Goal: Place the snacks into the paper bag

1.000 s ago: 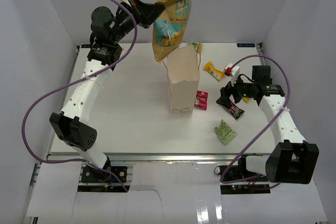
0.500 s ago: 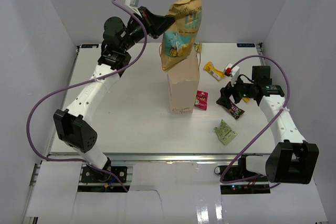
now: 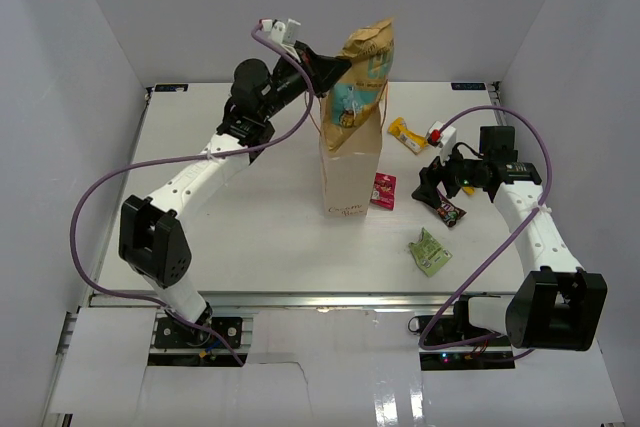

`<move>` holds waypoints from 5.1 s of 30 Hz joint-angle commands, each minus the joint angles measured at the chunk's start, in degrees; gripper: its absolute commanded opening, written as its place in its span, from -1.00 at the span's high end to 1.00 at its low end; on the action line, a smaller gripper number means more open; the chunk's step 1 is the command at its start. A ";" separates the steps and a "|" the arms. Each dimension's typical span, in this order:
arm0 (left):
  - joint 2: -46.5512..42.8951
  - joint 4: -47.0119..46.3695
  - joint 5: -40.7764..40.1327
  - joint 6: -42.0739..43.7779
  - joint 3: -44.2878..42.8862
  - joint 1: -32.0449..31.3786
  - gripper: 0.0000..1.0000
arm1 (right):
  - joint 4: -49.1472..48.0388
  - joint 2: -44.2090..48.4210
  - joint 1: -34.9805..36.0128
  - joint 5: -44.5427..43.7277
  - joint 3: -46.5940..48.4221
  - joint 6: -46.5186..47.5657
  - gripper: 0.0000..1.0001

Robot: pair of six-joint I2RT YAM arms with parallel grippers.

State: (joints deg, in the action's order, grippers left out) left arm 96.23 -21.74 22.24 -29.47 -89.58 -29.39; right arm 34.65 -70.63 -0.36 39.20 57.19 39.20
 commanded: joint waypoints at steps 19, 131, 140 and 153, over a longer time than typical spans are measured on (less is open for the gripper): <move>-11.40 -13.95 -4.47 4.95 19.26 -0.67 -0.53 | 1.03 0.58 -0.17 3.51 -1.99 -0.09 -0.80; -61.24 28.59 -25.31 -12.89 61.19 0.47 -0.96 | -31.75 -27.45 28.13 -11.25 39.05 -20.39 0.58; -62.30 29.38 -26.37 -12.36 61.10 0.47 -0.96 | -31.84 -27.72 28.13 -12.84 37.47 -21.89 0.01; -61.60 30.08 -26.19 -11.75 60.23 0.47 -0.96 | -26.31 -21.84 28.13 -3.61 43.36 -19.78 -0.16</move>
State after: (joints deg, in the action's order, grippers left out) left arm 34.50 7.38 -3.66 -42.15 -28.18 -29.08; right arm 7.40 -97.56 27.81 31.03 96.84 17.56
